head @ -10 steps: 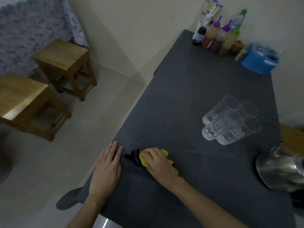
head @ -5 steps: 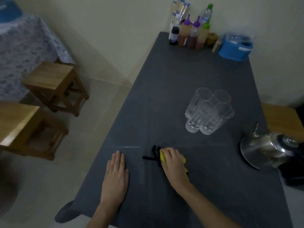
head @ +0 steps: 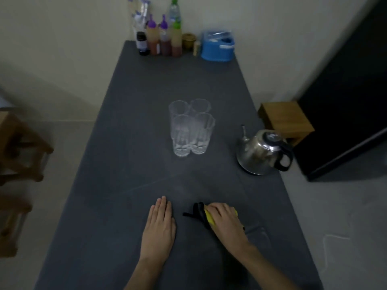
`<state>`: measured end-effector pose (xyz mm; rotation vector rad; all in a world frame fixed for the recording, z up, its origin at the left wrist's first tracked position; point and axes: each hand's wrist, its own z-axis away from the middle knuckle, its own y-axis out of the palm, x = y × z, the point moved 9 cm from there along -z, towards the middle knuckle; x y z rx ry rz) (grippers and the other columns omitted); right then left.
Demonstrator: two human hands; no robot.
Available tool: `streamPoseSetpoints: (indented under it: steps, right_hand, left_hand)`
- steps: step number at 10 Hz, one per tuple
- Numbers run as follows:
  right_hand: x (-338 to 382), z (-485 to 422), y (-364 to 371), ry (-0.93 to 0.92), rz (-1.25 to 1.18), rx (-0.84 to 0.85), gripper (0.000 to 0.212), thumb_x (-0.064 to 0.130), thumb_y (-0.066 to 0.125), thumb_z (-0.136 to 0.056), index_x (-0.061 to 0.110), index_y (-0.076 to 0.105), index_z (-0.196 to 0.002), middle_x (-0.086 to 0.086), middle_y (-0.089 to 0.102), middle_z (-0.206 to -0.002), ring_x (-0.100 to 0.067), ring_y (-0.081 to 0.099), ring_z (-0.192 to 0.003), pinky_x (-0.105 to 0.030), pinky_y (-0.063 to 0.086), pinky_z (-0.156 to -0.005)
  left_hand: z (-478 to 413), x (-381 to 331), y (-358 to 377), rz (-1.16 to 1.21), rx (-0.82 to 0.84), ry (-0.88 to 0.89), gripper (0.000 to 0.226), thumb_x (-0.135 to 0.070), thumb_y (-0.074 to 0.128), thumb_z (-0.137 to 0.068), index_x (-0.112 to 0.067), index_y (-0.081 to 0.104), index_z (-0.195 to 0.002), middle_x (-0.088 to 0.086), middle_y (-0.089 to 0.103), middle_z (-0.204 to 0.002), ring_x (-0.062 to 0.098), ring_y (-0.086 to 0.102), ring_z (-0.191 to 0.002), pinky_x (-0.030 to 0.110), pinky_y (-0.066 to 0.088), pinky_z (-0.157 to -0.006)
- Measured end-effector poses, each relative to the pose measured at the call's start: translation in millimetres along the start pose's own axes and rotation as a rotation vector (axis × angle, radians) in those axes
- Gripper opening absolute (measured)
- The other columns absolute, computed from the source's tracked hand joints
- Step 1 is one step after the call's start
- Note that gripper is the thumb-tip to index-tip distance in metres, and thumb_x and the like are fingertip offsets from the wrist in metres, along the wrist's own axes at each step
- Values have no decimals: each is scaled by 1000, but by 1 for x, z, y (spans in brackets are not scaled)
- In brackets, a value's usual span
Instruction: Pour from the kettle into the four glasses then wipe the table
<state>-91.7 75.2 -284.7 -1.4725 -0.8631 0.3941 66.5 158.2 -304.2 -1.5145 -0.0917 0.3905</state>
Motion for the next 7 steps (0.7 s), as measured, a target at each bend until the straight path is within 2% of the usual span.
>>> streamPoseSetpoints:
  steps: [1,2,3,4,5,6,7]
  right_hand:
    - [-59,30,-18,219,47,16,49,14,85,-61,18,66,-105,1,66,-96,-17,63,-83,-30,54,-69]
    - [-94,49,-29,331,61,103,44,14,80,-68,17,64,-109,-2,64,-101,-22,63,-87,-33,53,-72]
    - [-94,48,-42,322,80,125,37,29,68,-83,17,60,-118,-3,60,-112,-24,60,-99,-33,47,-82]
    - [-75,32,-61,292,49,42,60,57,49,-88,14,53,-129,-2,57,-128,-22,54,-116,-35,44,-97]
    - [-31,-20,-83,140,7,-14,67,55,24,-97,7,51,-135,-7,54,-138,-22,52,-126,-35,35,-108]
    - [7,-92,-128,48,27,-150,61,44,21,-99,5,51,-134,-10,55,-138,-21,50,-128,-30,25,-112]
    - [29,-150,-179,76,39,-74,57,38,20,-100,5,38,-143,-10,41,-149,-21,35,-139,-27,15,-116]
  left_hand:
    - [-4,-16,4,-23,44,-18,64,-30,5,-99,5,48,-132,23,44,-142,33,42,-133,36,9,-115]
    - [-8,-18,2,-28,97,-31,72,-33,-1,-99,8,51,-128,26,48,-137,37,47,-128,38,13,-114]
    - [-10,-14,1,-67,169,31,76,-32,-3,-99,5,60,-120,23,58,-128,34,57,-119,41,33,-109]
    - [-17,-7,-10,-93,205,66,80,-33,-6,-99,-1,66,-115,14,63,-124,25,61,-114,37,46,-98]
    - [-27,4,-40,-33,177,55,88,-42,-17,-82,-3,31,-145,12,25,-154,23,24,-143,30,9,-115]
    - [-54,11,-93,-67,137,44,64,-40,-2,-96,-6,10,-150,9,5,-160,21,3,-147,32,-2,-117]
    - [-88,21,-151,-124,64,28,53,-30,16,-103,-5,9,-150,10,5,-160,23,5,-147,35,4,-118]
